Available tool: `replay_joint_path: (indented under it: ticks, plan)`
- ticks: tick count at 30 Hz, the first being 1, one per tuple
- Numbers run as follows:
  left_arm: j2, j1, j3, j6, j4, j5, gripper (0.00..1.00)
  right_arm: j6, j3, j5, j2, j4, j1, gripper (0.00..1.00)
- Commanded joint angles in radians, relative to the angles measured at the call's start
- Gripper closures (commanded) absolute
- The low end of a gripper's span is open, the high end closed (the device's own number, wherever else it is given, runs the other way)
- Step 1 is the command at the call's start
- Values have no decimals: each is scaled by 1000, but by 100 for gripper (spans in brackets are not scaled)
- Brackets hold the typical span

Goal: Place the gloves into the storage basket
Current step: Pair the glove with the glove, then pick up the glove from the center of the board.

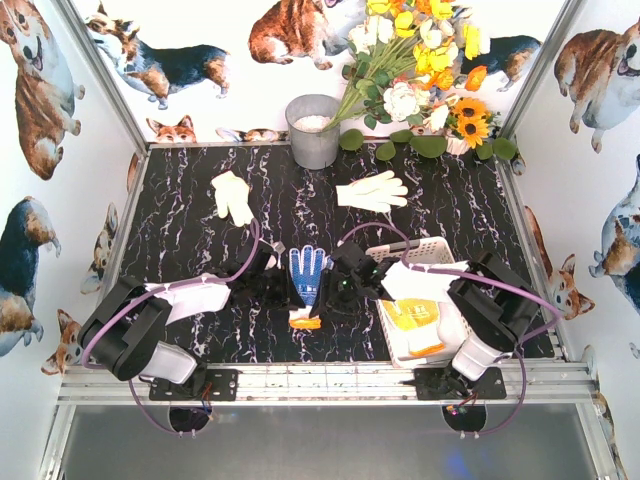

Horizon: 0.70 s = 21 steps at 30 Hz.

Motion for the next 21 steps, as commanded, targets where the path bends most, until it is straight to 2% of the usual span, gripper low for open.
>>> replay_joint_path:
  ticks: [1,11,15,21]
  plan:
    - [22,-7,-38,39,-57,-52,75,32,8,-21,48,69,18,53]
    - [15,-8,-44,43,-67,-61,75,73,3,-18,69,40,30,58]
    - [5,-8,-46,57,-71,-75,76,69,28,-44,112,35,30,73]
    - [-86,-10,-66,146,-77,-111,76,56,53,-27,47,-26,22,92]
